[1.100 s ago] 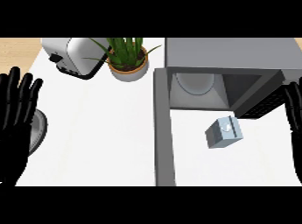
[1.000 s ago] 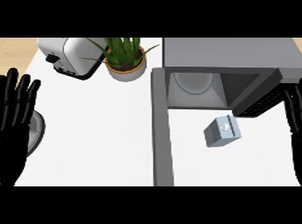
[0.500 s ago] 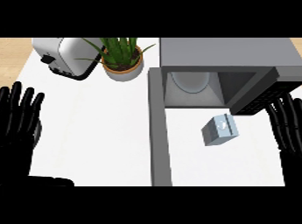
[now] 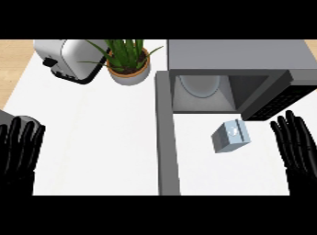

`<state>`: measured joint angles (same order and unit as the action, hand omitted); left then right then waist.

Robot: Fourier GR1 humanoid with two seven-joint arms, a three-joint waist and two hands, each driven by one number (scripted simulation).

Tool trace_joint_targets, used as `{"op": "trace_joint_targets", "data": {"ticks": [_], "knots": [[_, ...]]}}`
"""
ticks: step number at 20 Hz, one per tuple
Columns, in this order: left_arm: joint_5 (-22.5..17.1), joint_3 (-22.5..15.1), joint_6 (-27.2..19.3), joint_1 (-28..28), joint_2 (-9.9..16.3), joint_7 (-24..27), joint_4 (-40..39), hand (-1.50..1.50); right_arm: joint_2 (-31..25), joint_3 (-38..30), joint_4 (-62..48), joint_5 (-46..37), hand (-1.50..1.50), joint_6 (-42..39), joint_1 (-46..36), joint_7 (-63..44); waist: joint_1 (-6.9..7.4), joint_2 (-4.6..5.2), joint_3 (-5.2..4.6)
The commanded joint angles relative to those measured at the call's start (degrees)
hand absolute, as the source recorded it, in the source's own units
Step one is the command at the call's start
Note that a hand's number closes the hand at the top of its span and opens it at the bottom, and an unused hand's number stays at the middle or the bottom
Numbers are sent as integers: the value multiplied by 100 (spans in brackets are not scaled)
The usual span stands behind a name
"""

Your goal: Pick up the milk, place it into the microwave and close the microwave

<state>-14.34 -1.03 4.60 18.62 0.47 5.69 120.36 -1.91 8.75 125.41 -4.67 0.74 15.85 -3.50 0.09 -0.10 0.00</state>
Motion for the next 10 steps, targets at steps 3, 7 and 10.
{"op": "trace_joint_targets", "data": {"ticks": [3, 7, 10], "knots": [[202, -517, -47, 570, -45, 481, 47, -150, -19, -194, -495, 149, -150, -104, 104, 377, 0, 3, 1], [94, -386, 204, 1005, -45, 526, 289, -150, 185, 196, -1219, -15, -150, 299, -72, 683, 21, 3, 0], [11, -205, 259, 757, 6, 526, 183, -150, 186, -206, -2120, 204, -150, 61, -250, 1433, 15, 9, 2]]}}
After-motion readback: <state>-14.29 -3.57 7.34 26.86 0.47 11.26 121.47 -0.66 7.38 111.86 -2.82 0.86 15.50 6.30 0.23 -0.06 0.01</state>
